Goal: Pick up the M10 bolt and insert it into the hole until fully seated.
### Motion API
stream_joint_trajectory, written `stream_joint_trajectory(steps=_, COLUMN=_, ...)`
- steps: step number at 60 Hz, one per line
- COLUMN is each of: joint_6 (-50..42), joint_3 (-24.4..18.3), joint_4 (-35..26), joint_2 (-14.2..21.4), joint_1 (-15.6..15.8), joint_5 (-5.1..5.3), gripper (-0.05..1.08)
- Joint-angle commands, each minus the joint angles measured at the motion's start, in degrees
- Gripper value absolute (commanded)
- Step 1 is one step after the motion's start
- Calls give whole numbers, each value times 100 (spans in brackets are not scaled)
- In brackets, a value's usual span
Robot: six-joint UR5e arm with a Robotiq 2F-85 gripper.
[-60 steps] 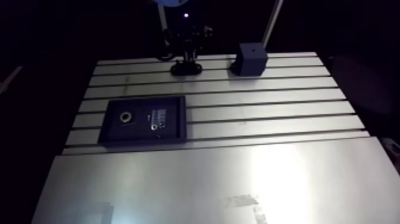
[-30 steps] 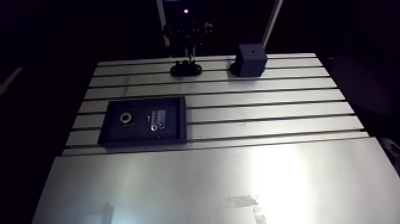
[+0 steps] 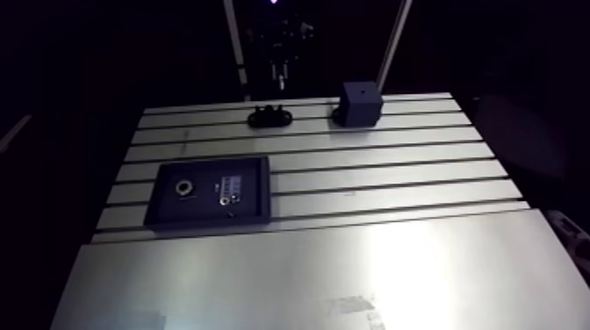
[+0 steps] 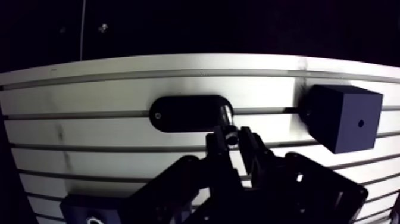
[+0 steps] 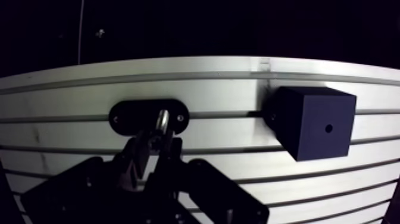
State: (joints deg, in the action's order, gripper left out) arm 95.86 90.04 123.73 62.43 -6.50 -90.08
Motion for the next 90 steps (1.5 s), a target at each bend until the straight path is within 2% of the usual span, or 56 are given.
stream_joint_trajectory(steps=1, joint_6=93, joint_3=-440, joint_4=-867, joint_2=95, joint_1=-163, joint_5=-30, gripper=108)
stream_joint_trajectory(steps=13, joint_6=95, joint_3=-1018, joint_4=-1807, joint_2=98, joint_1=-314, joint_5=-32, gripper=108)
stream_joint_trajectory(steps=27, joint_6=95, joint_3=-1646, joint_4=-2506, joint_2=-3, joint_1=-522, joint_5=-32, gripper=108)
stream_joint_trajectory(steps=36, joint_6=104, joint_3=-2053, joint_4=-2927, joint_2=-271, joint_1=-673, joint_5=-49, gripper=108)
stream_joint_trajectory(steps=43, joint_6=111, joint_3=-2267, joint_4=-3171, joint_2=-466, joint_1=-848, joint_5=-99, gripper=108)
stream_joint_trajectory(steps=45, joint_6=113, joint_3=-2348, joint_4=-3313, joint_2=-523, joint_1=-893, joint_5=-142, gripper=108)
stream_joint_trajectory(steps=60, joint_6=145, joint_3=-2574, joint_4=-3492, joint_2=-578, joint_1=-1061, joint_5=-231, gripper=108)
stream_joint_trajectory(steps=69, joint_6=340, joint_3=-2558, joint_4=-3491, joint_2=-632, joint_1=-1159, joint_5=-275, gripper=108)
stream_joint_trajectory(steps=90, joint_6=429, joint_3=-2487, joint_4=-3431, joint_2=-764, joint_1=-1344, joint_5=-278, gripper=108)
